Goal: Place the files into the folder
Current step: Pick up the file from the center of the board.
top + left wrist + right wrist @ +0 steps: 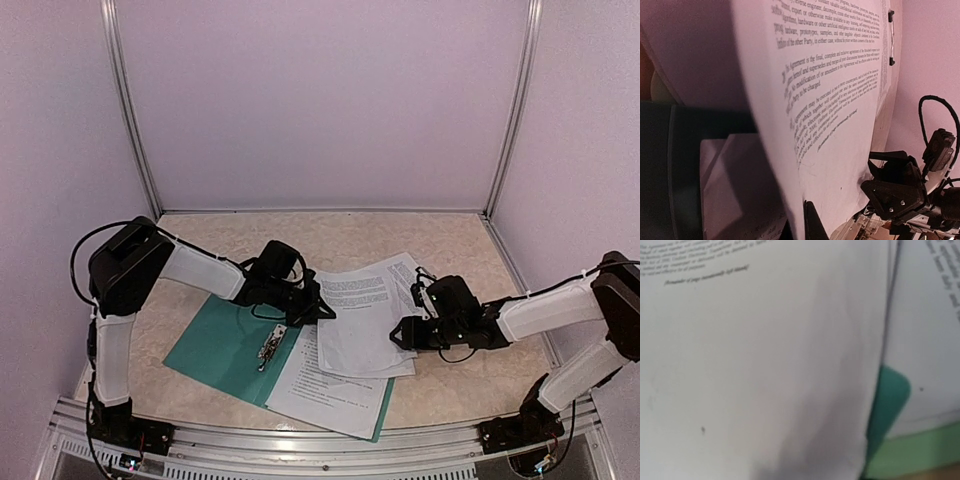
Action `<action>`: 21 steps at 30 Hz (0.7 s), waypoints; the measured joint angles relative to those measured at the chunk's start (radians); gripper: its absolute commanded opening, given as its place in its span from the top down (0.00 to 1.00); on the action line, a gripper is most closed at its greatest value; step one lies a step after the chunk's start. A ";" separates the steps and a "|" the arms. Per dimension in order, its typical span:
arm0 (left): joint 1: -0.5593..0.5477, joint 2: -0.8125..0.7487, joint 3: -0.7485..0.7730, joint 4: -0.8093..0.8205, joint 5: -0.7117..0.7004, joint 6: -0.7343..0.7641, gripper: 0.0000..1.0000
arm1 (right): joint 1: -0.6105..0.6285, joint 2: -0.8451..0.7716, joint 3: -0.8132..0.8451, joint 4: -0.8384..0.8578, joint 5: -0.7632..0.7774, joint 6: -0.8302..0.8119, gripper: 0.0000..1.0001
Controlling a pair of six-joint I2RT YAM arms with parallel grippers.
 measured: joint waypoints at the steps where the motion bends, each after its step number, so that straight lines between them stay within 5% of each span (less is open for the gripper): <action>1: 0.002 -0.008 0.000 -0.014 -0.004 0.012 1.00 | 0.001 -0.008 0.002 -0.013 0.002 -0.001 0.36; 7: 0.011 -0.080 0.031 -0.147 -0.007 0.114 1.00 | 0.004 -0.093 0.020 -0.171 0.052 -0.041 0.19; 21: 0.057 -0.282 0.080 -0.379 0.025 0.373 0.96 | 0.004 -0.194 0.146 -0.334 0.134 -0.149 0.16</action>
